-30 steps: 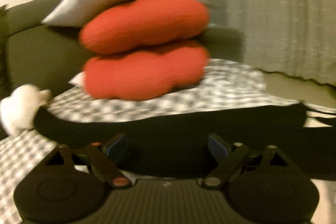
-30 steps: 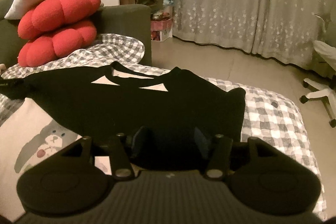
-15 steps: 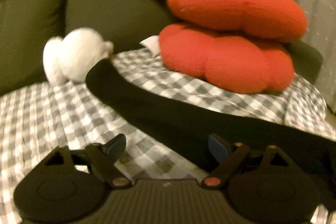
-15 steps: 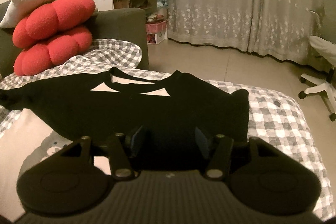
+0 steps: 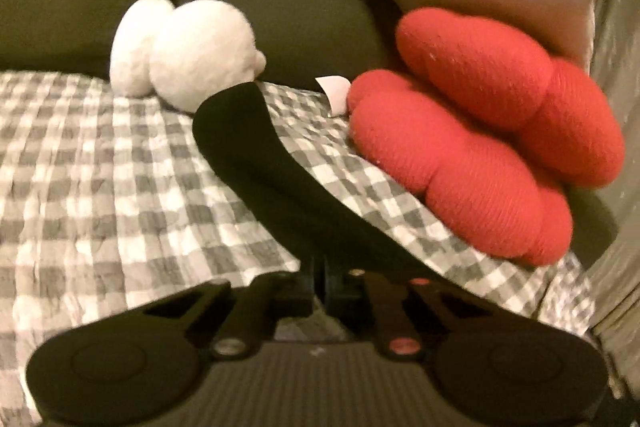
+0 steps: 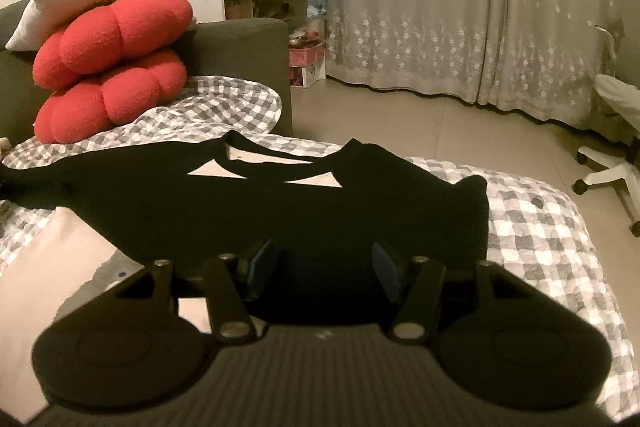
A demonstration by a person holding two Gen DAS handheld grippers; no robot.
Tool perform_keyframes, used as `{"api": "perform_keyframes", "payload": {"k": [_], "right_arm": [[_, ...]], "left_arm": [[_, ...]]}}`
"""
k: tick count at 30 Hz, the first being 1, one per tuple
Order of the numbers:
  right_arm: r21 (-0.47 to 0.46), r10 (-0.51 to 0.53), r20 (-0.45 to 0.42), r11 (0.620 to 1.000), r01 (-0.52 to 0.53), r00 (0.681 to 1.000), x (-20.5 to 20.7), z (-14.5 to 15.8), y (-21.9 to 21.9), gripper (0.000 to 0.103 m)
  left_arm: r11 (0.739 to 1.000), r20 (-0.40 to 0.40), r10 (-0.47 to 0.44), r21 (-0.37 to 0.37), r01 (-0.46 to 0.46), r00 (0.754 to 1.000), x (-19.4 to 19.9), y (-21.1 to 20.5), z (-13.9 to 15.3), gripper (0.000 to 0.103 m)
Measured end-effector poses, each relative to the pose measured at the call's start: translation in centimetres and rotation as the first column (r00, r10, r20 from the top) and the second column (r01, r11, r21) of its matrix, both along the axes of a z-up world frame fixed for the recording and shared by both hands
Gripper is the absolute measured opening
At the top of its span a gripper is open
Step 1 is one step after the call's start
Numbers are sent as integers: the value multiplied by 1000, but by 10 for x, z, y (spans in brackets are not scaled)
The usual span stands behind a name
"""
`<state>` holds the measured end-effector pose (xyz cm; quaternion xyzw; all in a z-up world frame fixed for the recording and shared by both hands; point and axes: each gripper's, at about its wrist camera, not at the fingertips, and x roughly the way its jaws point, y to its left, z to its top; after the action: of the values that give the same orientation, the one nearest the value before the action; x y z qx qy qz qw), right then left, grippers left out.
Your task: Fold clothes
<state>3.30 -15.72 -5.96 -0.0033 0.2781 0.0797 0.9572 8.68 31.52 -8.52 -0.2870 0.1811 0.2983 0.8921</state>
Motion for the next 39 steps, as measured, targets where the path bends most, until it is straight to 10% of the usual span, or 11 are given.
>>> {"api": "perform_keyframes", "payload": {"k": [15,25,39], "right_arm": [[7,-16,22,1000,16,1000,-3,5,-3,59],[15,-18,32,1000,17,999,-5,7,-6,59],[22,-34,47,999,33,998,-11,10,-15,59]], "left_arm": [[986,103,-121,129,108,987,-5,-44,45,3],[919,111,-299,301,255,948,-8,-108,86,3],[845,99,-474,332,420,875,-9,-168,107,3]]}}
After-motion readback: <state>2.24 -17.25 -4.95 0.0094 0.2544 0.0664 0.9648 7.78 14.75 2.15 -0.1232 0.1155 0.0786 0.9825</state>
